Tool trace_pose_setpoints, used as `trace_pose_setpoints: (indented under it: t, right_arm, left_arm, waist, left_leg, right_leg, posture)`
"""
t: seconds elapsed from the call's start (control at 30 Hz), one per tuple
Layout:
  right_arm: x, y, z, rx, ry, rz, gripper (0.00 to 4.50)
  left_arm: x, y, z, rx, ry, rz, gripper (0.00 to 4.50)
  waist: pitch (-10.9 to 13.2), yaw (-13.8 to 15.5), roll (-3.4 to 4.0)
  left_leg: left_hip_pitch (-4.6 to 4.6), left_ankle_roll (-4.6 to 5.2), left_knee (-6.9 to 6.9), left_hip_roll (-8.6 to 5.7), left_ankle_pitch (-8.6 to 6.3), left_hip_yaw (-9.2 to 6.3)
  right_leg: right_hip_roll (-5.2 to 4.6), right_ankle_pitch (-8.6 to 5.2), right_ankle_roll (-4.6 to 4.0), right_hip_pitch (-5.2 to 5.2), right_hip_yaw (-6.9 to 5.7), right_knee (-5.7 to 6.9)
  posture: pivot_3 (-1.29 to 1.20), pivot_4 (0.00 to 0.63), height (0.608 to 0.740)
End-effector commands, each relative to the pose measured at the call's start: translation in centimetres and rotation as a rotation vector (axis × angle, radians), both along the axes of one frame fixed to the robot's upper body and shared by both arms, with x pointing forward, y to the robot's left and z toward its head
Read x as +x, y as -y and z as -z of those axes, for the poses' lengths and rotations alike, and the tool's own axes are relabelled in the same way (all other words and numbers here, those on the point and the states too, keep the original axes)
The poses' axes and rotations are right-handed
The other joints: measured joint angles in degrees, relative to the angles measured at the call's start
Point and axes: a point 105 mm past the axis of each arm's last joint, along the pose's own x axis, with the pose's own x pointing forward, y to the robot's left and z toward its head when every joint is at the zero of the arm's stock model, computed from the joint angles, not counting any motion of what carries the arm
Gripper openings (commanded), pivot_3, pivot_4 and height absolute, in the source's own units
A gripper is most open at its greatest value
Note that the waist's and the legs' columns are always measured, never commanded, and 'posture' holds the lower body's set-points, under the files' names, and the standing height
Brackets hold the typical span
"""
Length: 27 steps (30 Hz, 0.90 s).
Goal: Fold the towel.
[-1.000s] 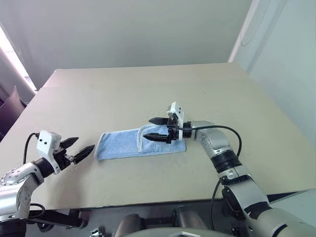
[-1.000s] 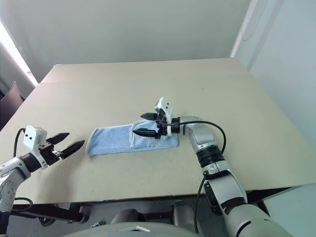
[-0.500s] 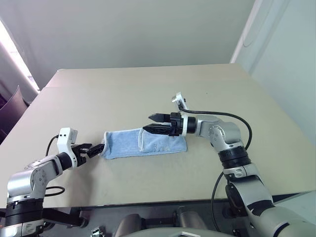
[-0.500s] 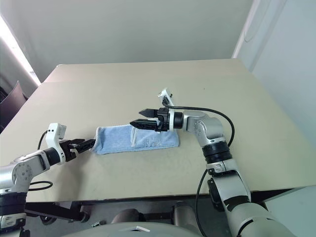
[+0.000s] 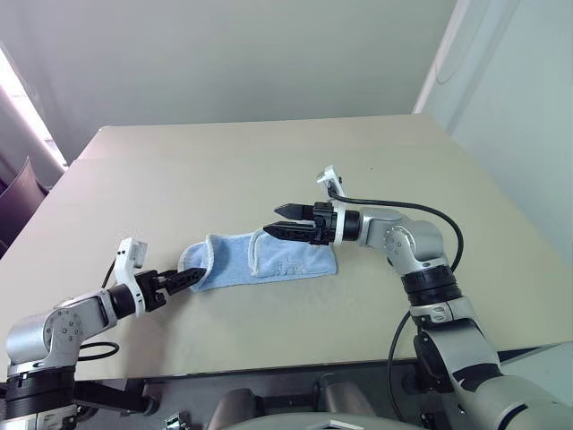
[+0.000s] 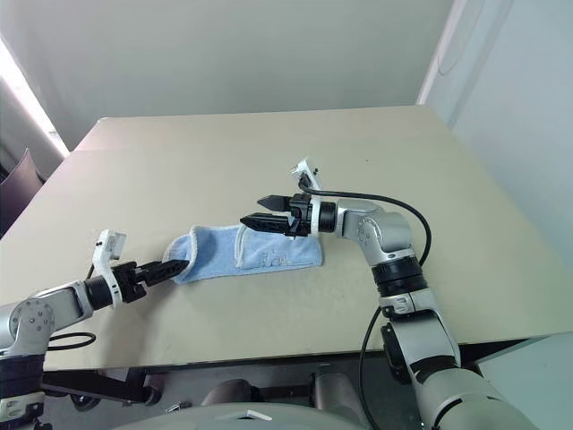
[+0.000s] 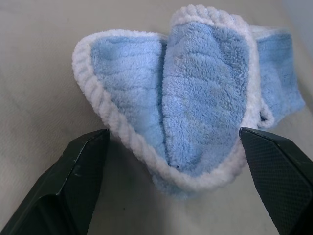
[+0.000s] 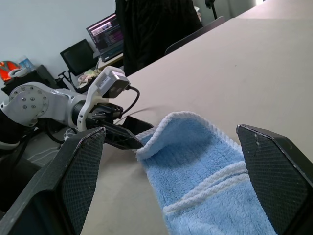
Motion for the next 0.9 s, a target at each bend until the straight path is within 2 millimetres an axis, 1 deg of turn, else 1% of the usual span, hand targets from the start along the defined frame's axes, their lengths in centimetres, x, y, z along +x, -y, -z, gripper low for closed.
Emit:
trace_pose_setpoints:
  t: [0.03,0.13,0.2,0.37,0.47,0.73,0.9]
  right_arm:
    - [0.5,-0.2,-1.0,0.021,0.050,0.017,4.50]
    - [0.6,-0.2,-0.7,0.010,0.054,0.026,4.50]
    - [0.6,-0.3,-0.5,0.003,0.057,0.029,4.50]
    - [0.8,-0.4,-0.1,-0.012,0.060,0.037,4.50]
    - [0.9,-0.5,0.1,-0.020,0.065,0.044,4.50]
    - [1.2,-0.2,0.6,-0.044,0.082,0.077,4.50]
    - [1.3,-0.2,0.7,-0.050,0.089,0.085,4.50]
  left_arm:
    - [0.4,0.0,-1.3,0.001,0.070,-0.003,4.48]
    - [0.0,0.1,-1.6,0.041,0.105,0.017,4.48]
    - [-0.3,0.6,-1.7,0.087,0.138,0.061,4.48]
    - [-0.1,1.2,-1.3,0.198,0.208,0.096,4.48]
    - [0.1,1.2,-0.6,0.240,0.199,0.103,4.48]
    - [0.9,0.8,-0.1,0.111,0.094,0.026,4.48]
    - [1.0,-0.6,-1.0,0.047,0.075,-0.037,4.48]
  waist:
    - [0.0,0.0,0.00]
    - [0.0,0.0,0.00]
    - [0.0,-0.1,0.00]
    - [0.0,0.1,0.01]
    - [0.0,0.1,0.02]
    - [0.0,0.1,0.00]
    - [0.0,-0.2,0.00]
  left_leg:
    - [0.00,0.00,0.00,0.00,0.00,0.00]
    - [-0.03,0.00,0.00,0.00,0.00,0.01]
    - [-0.06,-0.01,-0.01,0.00,0.00,0.01]
    - [-0.06,-0.04,-0.01,0.00,0.02,0.02]
    - [-0.06,-0.09,-0.01,0.00,0.05,0.03]
    - [-0.04,-0.08,0.00,0.00,0.06,0.04]
    - [-0.03,-0.08,0.00,0.00,0.06,0.04]
  right_leg:
    - [0.01,0.00,0.00,0.00,0.00,0.00]
    - [0.01,0.00,0.00,-0.03,0.01,-0.02]
    - [-0.01,0.00,0.00,-0.05,0.02,-0.03]
    - [-0.04,-0.09,-0.18,-0.06,0.07,-0.03]
    - [-0.03,-0.10,-0.18,-0.06,0.06,-0.03]
    - [0.08,0.01,0.01,-0.05,0.04,0.01]
    - [0.09,0.01,0.02,-0.04,0.04,0.02]
  posture:
    - [0.00,0.000,0.740]
    - [0.00,0.000,0.740]
    - [0.00,0.000,0.740]
    - [0.00,0.000,0.740]
    - [0.00,0.000,0.740]
    - [0.00,0.000,0.740]
    - [0.00,0.000,0.740]
